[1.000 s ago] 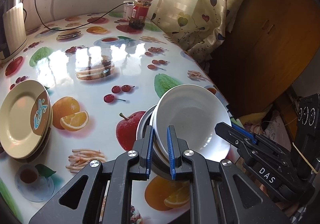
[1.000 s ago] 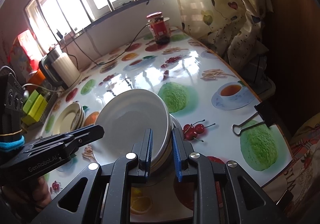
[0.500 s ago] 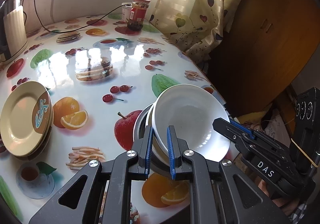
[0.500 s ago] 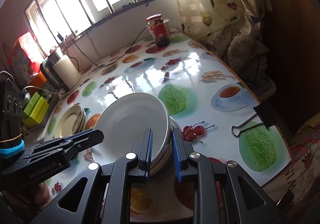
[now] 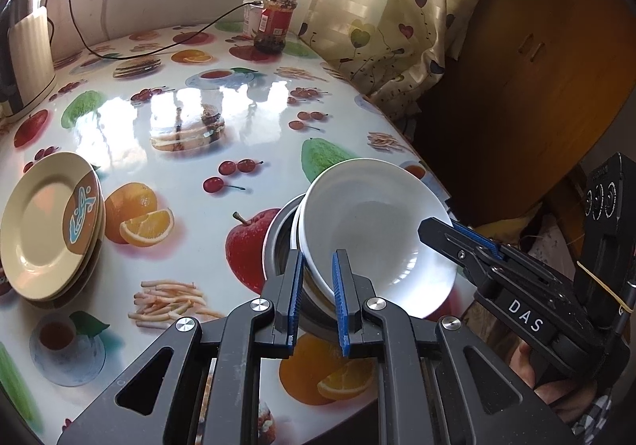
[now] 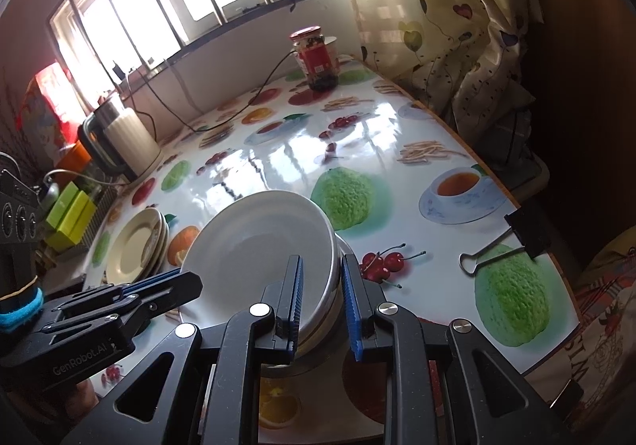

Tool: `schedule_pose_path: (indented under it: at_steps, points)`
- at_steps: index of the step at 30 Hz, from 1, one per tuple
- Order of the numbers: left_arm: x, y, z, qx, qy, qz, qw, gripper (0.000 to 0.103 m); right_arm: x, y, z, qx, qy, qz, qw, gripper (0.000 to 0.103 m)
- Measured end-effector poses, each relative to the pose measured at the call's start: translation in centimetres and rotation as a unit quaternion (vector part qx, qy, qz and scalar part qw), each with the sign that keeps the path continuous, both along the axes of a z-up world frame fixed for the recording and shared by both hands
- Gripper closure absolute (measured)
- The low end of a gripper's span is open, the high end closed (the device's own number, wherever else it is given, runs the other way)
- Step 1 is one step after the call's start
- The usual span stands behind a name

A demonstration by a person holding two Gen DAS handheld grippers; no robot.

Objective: Organize plates and bowls
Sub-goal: 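Grip the rim of the nested bowl stack with the left tool, then lift the steel bowl stack with the left tool and tilt it up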

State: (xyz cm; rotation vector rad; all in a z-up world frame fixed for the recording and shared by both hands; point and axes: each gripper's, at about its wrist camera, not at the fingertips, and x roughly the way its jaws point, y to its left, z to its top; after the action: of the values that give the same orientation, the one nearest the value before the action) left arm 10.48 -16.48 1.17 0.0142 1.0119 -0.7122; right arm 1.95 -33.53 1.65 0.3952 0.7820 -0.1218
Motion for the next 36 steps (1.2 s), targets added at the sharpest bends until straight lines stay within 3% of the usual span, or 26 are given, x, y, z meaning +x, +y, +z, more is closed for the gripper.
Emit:
schedule_pose_path:
  at_steps: [10,21,28,36]
  points:
    - [-0.1,0.1,0.2,-0.004,-0.006,0.001,1.0,0.089,0.9,-0.3,-0.1,-0.004,0.004,0.004,1.0,0.082]
    - [1.8,0.1,1.6,-0.029,-0.032,0.017,0.9989,0.089,2.4,-0.8,1.3,-0.025,-0.029,0.01,0.999,0.08]
    - [3.5,-0.2,1.1,-0.019,-0.033,0.038,0.9986,0.089,3.9,-1.0,1.6,-0.032,-0.042,0.019,0.998,0.08]
    - [3.8,-0.8,0.4,-0.015,-0.026,0.029,0.9991,0.089,5.4,-1.1,1.0,-0.03,-0.03,0.028,0.999,0.08]
